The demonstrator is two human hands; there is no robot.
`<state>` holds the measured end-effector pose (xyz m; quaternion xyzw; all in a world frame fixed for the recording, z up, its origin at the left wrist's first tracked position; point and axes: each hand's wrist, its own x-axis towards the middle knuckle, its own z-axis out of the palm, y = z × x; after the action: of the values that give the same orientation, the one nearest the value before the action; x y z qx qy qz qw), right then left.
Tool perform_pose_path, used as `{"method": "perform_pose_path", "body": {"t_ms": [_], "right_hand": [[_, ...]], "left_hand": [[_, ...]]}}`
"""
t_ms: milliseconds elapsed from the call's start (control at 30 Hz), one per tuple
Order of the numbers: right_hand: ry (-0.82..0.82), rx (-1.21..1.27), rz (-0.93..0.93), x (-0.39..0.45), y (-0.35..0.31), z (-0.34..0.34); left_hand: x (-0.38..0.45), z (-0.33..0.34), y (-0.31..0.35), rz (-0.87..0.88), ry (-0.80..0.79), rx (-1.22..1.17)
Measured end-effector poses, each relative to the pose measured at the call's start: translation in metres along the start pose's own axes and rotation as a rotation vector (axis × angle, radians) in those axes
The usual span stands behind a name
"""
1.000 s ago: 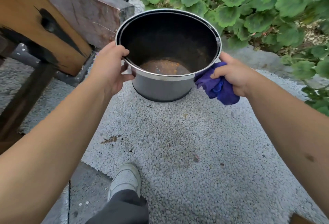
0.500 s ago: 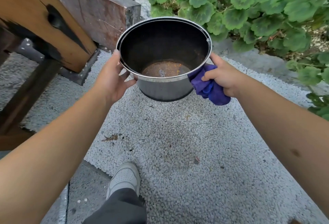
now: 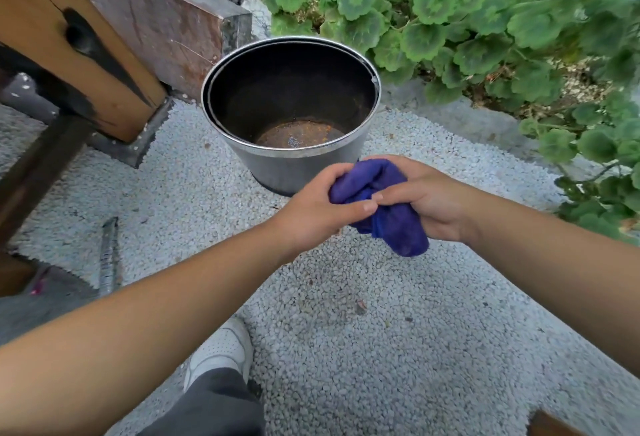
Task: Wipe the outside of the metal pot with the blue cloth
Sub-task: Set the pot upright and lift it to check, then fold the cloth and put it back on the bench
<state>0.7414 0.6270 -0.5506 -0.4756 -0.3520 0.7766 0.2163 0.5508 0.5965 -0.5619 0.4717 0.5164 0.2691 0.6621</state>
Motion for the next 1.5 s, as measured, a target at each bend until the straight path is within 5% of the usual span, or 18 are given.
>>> {"method": "perform_pose_path", "body": {"t_ms": [167,333,567,700,800,1133,1500], "right_hand": [[0.057,-1.023,-0.203,-0.017,-0.018,-0.009],[0.043,-1.321,-0.19,-0.032,-0.031,-0.017],[0.029,-1.003,-0.277,-0.039,-0.047,-0.021],[-0.041,-0.685,-0.256,-0.059,-0.07,-0.017],[-0.061,-0.667,-0.224,-0.078,-0.095,-0.016],[0.019,-0.004,-0.139,-0.173,-0.174,0.002],[-0.079,0.135,-0.043,-0.327,-0.292,0.198]], "left_hand": [[0.012,-0.022,0.004,0.097,0.151,0.427],[0.01,-0.027,0.032,0.281,0.095,0.75],[0.0,-0.016,0.118,0.42,-0.066,0.95],[-0.006,-0.019,0.169,0.38,-0.03,0.803],[-0.016,-0.021,0.197,0.373,-0.012,0.707],[-0.1,-0.013,0.258,0.2,0.277,0.021],[-0.398,0.011,0.382,0.023,0.744,-0.308]]}}
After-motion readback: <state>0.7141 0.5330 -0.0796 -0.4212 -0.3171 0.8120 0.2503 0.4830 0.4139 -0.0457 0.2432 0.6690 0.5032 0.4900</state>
